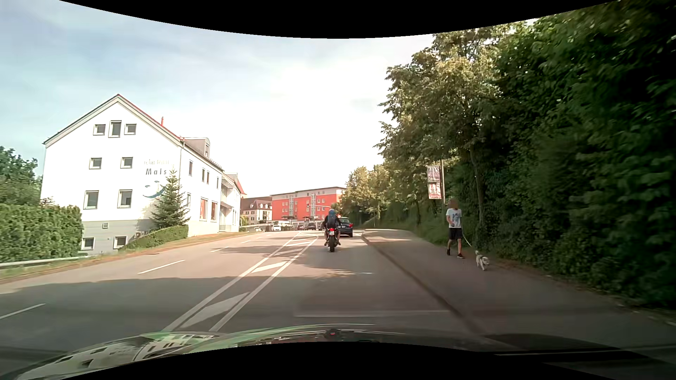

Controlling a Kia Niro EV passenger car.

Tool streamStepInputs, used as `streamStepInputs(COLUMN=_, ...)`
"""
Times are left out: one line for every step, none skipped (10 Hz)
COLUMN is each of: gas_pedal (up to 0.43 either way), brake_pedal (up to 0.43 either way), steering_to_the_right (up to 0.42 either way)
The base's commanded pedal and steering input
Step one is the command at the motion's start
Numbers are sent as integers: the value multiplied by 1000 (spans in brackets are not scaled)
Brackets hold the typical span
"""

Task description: Follow the waypoints while adhering to traffic rules and regulations

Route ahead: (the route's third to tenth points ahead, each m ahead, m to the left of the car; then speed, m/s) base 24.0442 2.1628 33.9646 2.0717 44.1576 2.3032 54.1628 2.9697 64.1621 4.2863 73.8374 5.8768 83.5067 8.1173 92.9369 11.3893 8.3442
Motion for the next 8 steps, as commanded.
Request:
streamStepInputs(gas_pedal=0, brake_pedal=0, steering_to_the_right=4)
streamStepInputs(gas_pedal=0, brake_pedal=0, steering_to_the_right=4)
streamStepInputs(gas_pedal=0, brake_pedal=0, steering_to_the_right=3)
streamStepInputs(gas_pedal=0, brake_pedal=0, steering_to_the_right=2)
streamStepInputs(gas_pedal=0, brake_pedal=0, steering_to_the_right=0)
streamStepInputs(gas_pedal=0, brake_pedal=0, steering_to_the_right=-1)
streamStepInputs(gas_pedal=0, brake_pedal=0, steering_to_the_right=-2)
streamStepInputs(gas_pedal=0, brake_pedal=0, steering_to_the_right=-2)
